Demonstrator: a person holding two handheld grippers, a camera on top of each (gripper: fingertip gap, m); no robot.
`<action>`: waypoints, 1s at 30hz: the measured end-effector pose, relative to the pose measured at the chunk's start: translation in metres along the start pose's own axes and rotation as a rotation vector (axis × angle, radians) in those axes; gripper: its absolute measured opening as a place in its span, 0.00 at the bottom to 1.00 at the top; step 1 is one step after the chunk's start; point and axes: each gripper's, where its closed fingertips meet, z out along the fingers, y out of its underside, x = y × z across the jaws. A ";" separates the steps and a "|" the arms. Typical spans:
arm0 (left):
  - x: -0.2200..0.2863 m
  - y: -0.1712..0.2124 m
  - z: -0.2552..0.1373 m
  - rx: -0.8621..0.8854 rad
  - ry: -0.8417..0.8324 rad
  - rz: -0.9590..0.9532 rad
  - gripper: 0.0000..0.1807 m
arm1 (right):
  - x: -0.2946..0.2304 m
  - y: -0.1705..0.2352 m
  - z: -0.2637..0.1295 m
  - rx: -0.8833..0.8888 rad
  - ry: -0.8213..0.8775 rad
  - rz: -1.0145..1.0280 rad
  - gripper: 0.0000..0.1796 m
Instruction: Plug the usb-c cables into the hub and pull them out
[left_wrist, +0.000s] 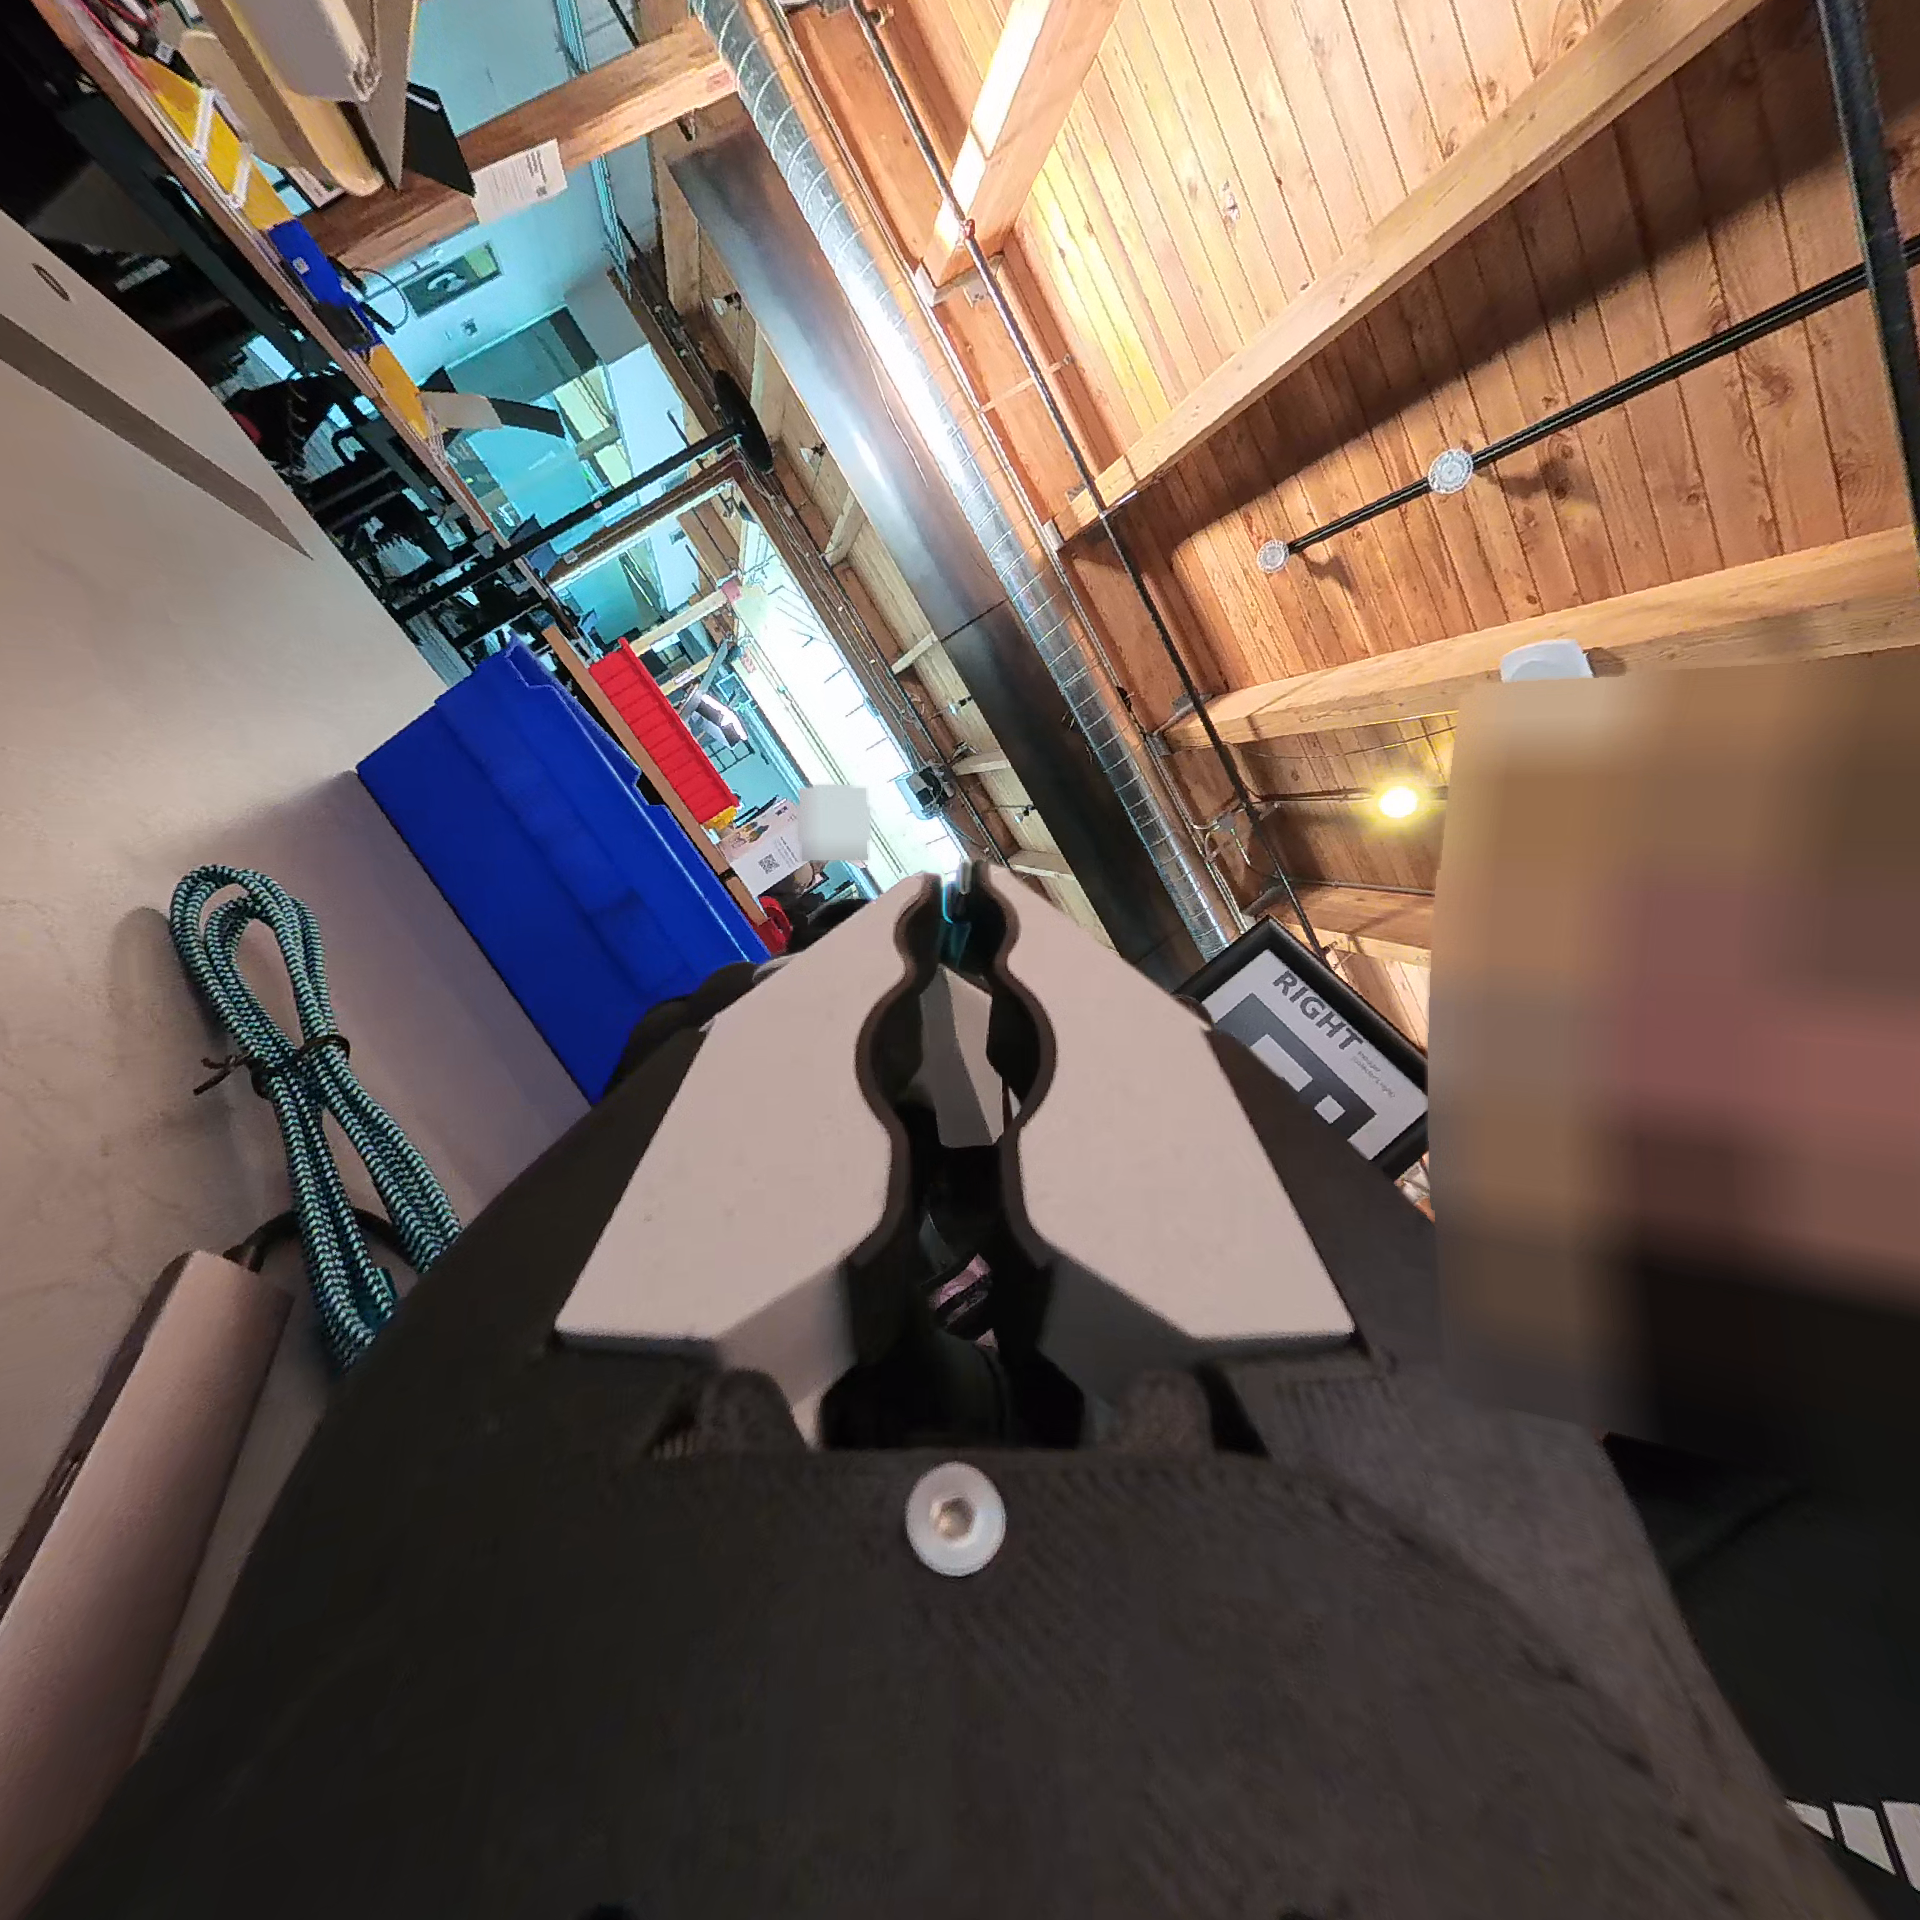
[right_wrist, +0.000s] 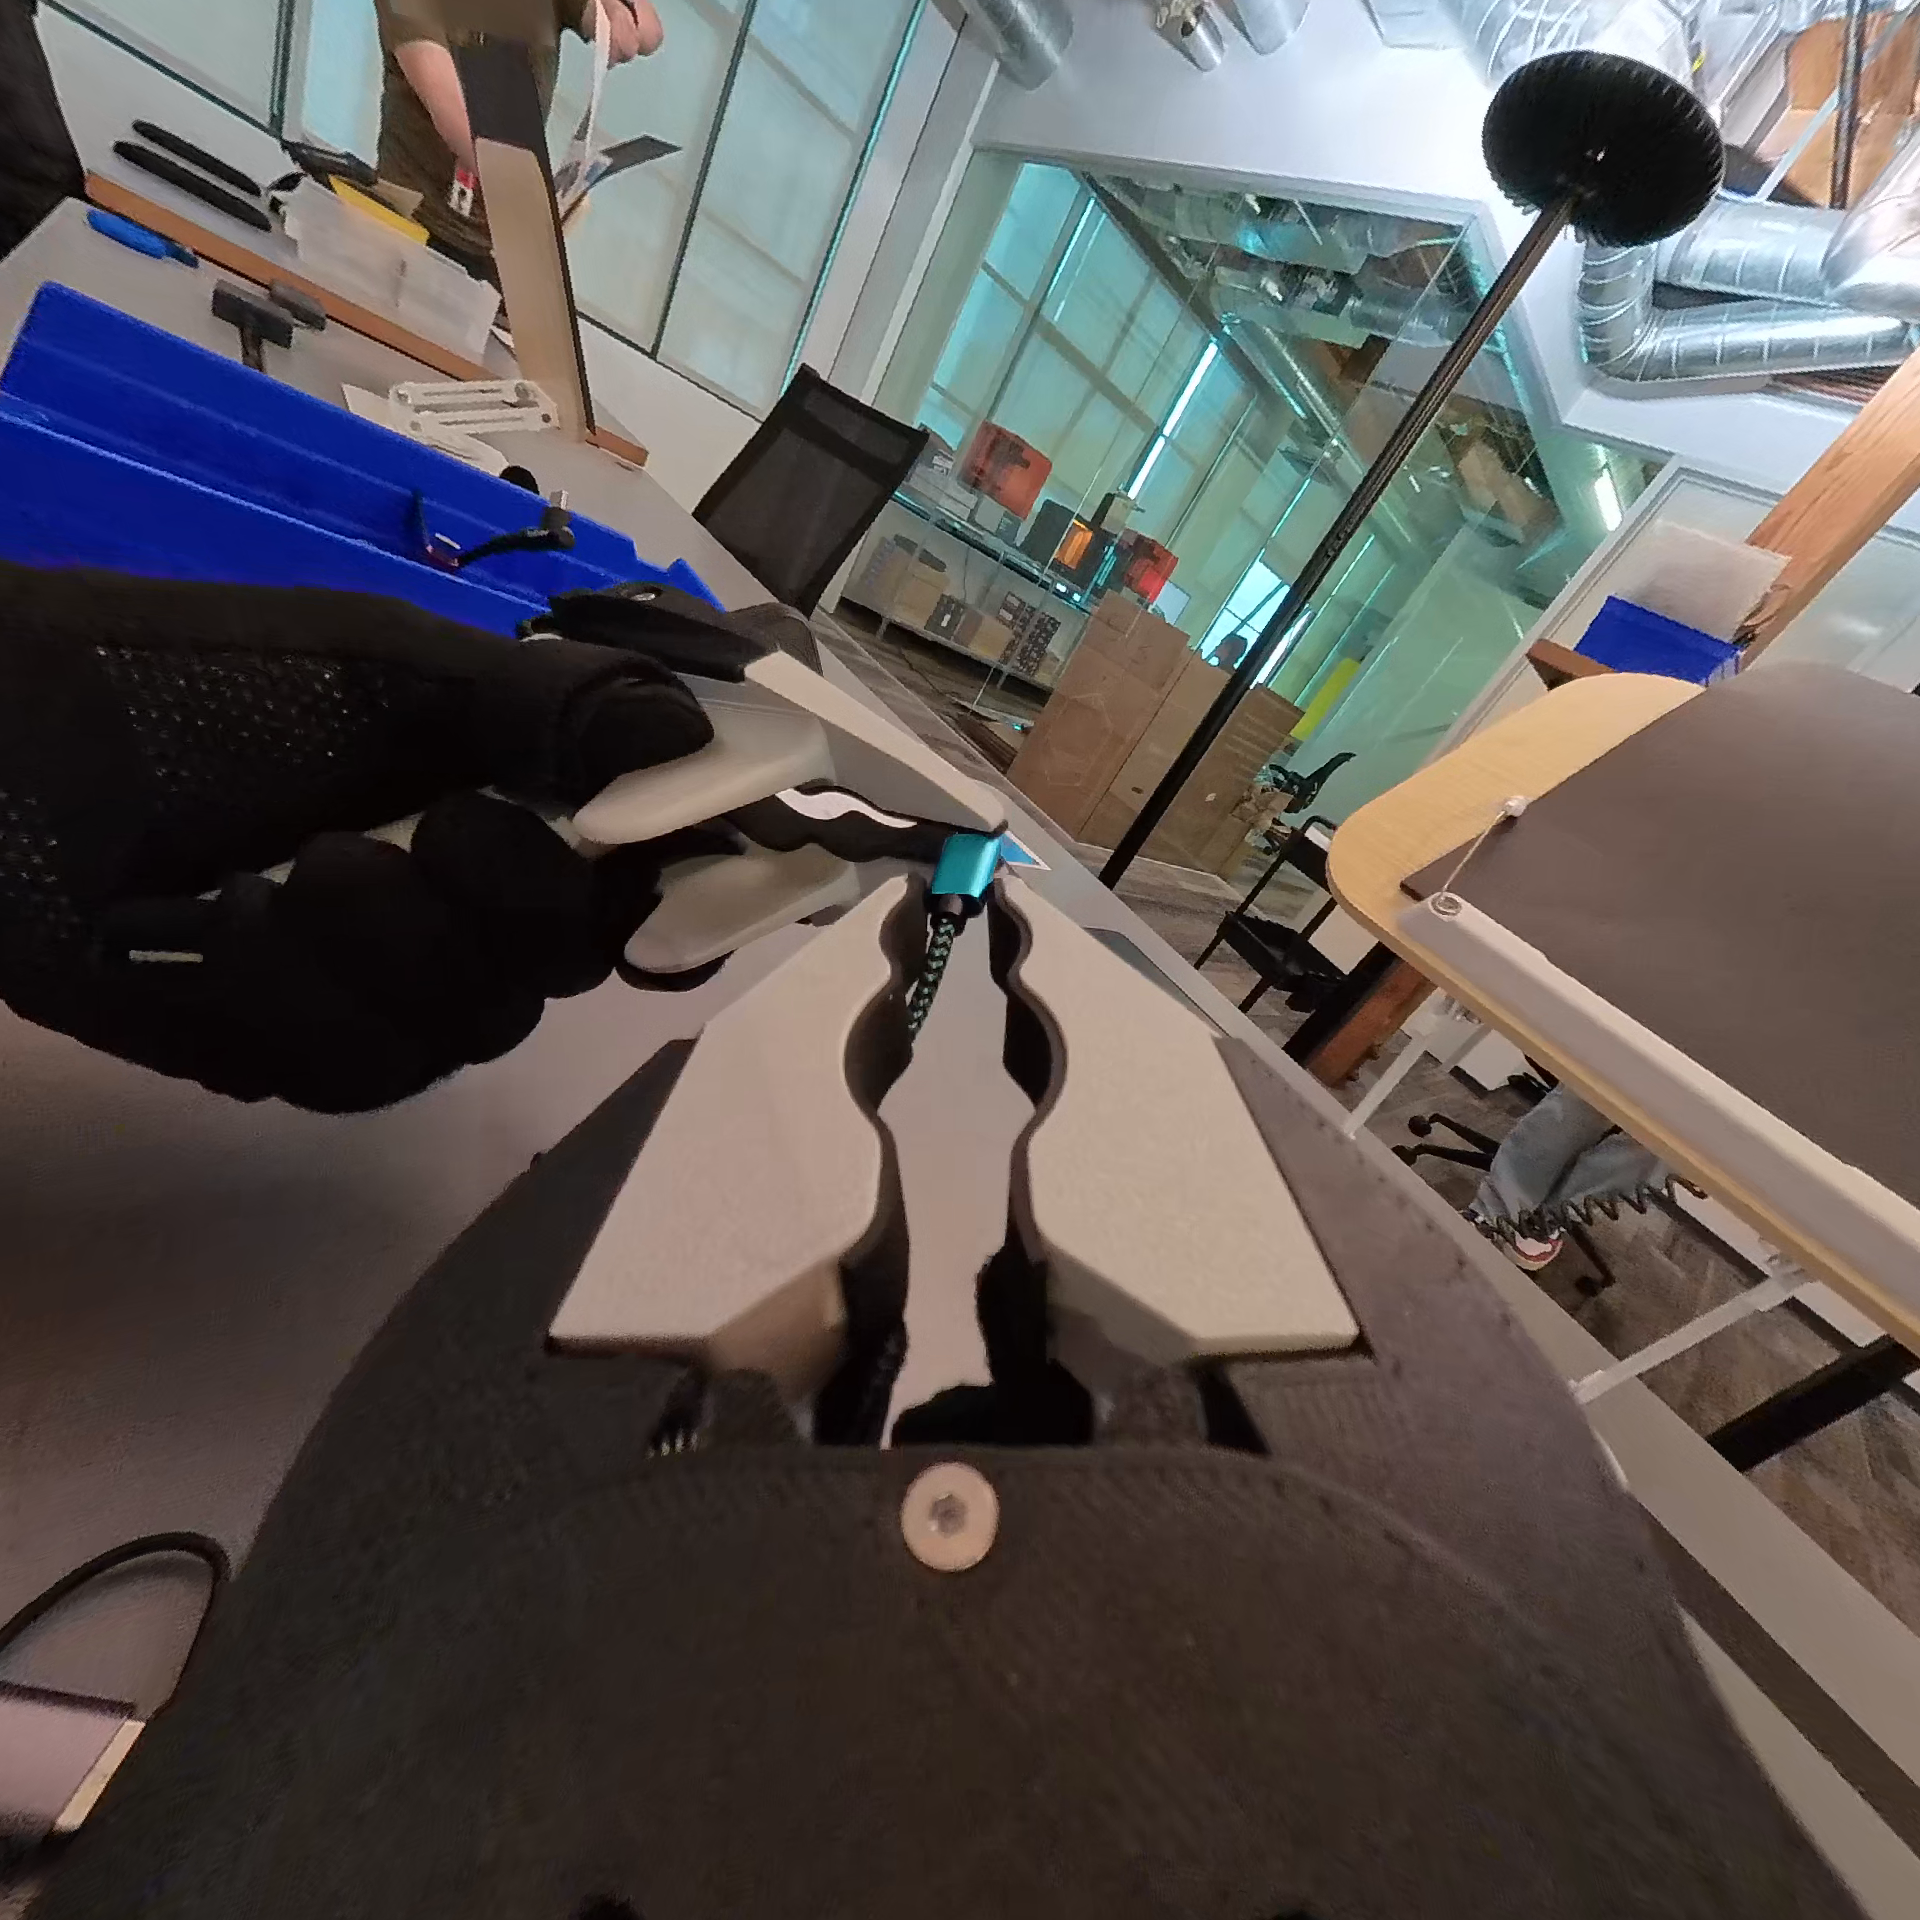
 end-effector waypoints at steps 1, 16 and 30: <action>-0.002 0.000 0.000 0.001 -0.009 0.003 0.02 | 0.000 0.001 0.000 -0.010 -0.001 -0.006 0.05; -0.005 0.010 -0.032 -0.550 -0.812 0.812 0.10 | -0.039 0.025 -0.003 -0.099 -0.326 0.043 0.04; -0.006 0.045 -0.062 -1.166 -0.917 1.829 0.15 | -0.078 0.012 -0.018 -0.034 -0.688 0.408 0.05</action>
